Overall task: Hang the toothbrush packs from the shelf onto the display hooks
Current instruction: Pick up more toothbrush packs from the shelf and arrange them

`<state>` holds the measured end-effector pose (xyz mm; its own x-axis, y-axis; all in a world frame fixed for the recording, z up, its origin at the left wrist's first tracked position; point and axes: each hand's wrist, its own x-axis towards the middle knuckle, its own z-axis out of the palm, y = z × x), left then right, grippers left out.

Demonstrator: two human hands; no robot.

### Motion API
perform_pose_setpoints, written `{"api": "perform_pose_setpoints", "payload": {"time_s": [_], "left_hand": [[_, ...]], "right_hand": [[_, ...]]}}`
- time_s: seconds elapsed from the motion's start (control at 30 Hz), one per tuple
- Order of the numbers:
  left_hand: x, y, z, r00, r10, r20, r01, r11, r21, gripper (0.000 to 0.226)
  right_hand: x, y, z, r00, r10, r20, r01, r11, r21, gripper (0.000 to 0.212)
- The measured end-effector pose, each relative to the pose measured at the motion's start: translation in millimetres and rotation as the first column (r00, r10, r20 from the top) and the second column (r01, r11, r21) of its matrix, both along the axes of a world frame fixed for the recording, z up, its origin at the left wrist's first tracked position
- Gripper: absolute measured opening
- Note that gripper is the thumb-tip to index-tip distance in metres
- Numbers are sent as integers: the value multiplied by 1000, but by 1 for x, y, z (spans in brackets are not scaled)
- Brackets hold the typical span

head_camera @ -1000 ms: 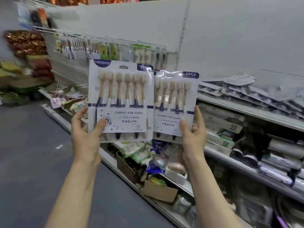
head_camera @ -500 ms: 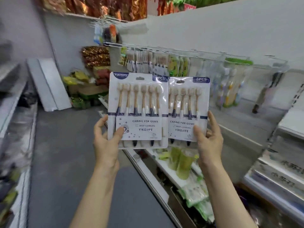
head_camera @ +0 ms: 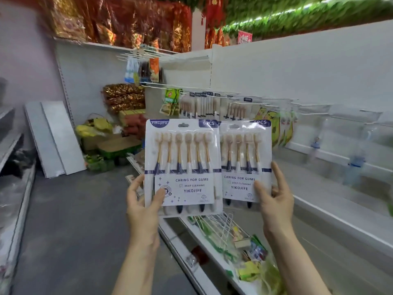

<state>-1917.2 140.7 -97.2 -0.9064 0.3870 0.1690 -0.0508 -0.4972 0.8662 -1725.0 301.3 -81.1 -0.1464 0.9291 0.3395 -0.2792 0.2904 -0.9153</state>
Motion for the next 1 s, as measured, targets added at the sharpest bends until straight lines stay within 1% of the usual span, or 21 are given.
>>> {"api": "perform_pose_setpoints", "payload": {"time_s": [0.13,0.33,0.43,0.57,0.7,0.83,1.0], "left_hand": [[-100,39,-3,997,-69,-24,70,997,34,55],[-251,89,10,972,-227,-52,228,974,7,53],[-297,114,24,960,-274,-54,275,961,17,52],[-343,153,28,932,-360,-44,361,932,18,51],[-368,189,22,901,-434,-25,434,901,-1,50],[-387,221,22,880,-475,-17,475,880,20,52],[-404,261,32,870,-490,-56,492,870,27,56]], "right_hand": [[-90,27,-4,997,-73,-6,73,996,42,66],[-220,57,1,977,-213,-22,213,977,3,65],[-263,79,15,964,-265,-36,264,964,-21,64],[-304,110,29,935,-349,-63,346,937,-42,63],[-329,140,34,910,-408,-78,405,913,-44,63],[-347,171,37,896,-434,-97,432,901,-45,62],[-359,213,32,882,-451,-135,450,892,-38,62]]}}
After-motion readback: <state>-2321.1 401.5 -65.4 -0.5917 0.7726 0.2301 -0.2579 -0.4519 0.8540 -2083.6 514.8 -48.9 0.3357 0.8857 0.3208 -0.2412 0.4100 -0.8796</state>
